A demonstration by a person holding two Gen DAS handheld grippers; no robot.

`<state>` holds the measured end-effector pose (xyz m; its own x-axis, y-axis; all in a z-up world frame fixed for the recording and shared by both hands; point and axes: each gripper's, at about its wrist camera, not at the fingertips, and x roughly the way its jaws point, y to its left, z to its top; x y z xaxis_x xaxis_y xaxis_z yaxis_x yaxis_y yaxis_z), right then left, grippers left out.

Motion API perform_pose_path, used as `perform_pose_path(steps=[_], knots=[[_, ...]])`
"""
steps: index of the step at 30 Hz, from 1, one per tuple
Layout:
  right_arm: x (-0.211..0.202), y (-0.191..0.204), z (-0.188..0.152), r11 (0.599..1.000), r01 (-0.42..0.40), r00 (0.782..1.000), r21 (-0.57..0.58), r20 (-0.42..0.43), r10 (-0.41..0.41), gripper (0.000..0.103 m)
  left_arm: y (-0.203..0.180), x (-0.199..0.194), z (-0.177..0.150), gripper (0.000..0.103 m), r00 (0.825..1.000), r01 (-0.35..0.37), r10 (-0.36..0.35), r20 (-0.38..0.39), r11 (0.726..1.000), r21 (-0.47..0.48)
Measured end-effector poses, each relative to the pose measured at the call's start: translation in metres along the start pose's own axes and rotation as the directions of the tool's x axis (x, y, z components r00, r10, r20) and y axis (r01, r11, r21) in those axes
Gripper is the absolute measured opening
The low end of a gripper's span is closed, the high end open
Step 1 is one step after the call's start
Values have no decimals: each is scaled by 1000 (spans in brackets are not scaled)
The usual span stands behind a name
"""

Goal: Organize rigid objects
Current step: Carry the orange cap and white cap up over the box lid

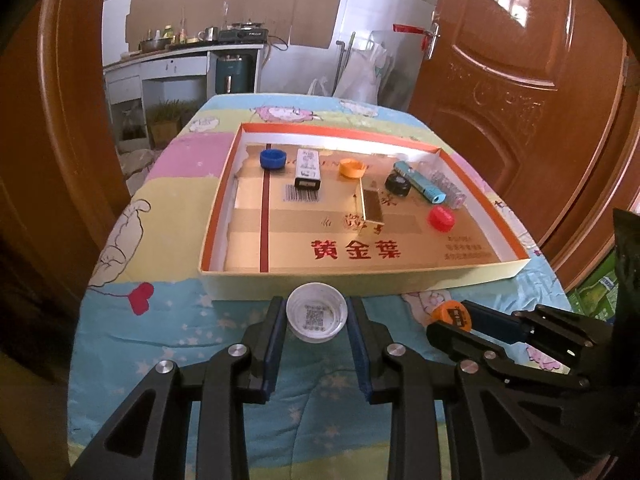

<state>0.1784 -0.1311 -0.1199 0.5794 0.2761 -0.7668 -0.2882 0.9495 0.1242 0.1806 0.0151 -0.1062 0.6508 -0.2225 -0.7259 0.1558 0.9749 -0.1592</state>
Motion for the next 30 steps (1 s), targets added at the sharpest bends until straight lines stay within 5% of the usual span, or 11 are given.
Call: perform_pose_path(steps=[30], knots=[[-58, -12, 31, 999, 47, 991, 3, 123, -47, 31, -5, -29, 25, 31, 997, 14, -14, 78, 1000, -2]])
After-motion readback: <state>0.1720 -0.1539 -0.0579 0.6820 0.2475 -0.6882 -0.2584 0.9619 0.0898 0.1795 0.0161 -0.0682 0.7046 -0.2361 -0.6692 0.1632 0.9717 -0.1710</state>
